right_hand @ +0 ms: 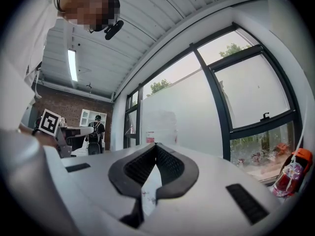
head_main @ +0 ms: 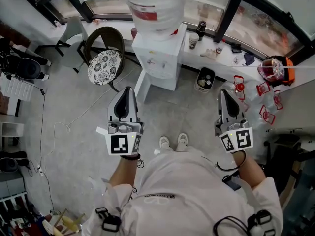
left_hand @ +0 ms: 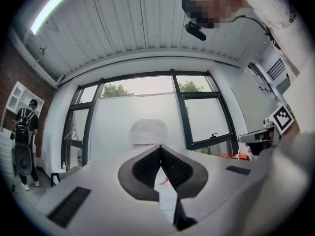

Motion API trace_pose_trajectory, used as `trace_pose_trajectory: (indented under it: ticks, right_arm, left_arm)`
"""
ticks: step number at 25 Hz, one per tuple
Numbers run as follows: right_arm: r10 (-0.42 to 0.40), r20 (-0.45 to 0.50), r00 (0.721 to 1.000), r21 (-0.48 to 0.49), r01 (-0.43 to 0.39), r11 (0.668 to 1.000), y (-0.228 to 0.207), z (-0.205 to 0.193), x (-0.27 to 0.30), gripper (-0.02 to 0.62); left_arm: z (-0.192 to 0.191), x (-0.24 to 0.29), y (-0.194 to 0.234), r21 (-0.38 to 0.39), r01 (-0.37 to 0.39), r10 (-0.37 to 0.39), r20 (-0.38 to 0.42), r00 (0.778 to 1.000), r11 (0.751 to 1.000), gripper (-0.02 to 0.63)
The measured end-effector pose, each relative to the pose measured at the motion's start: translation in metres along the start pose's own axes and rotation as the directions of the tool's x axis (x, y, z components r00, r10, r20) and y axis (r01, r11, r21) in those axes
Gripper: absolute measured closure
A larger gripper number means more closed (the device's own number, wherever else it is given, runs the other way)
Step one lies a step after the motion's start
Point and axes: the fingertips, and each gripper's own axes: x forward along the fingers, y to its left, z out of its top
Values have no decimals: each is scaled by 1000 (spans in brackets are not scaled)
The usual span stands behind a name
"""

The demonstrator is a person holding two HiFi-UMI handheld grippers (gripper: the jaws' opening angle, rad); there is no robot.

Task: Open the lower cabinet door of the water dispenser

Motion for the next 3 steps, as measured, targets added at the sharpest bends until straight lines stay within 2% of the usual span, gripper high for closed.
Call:
trace_pose_trajectory:
  ticks: [3]
  right_arm:
    - [-3, -2, 1000, 1, 3, 1000, -1, -2, -3, 580]
  left_arm:
    - [0, -4, -3, -1, -1, 1, 2, 1000, 1000, 603]
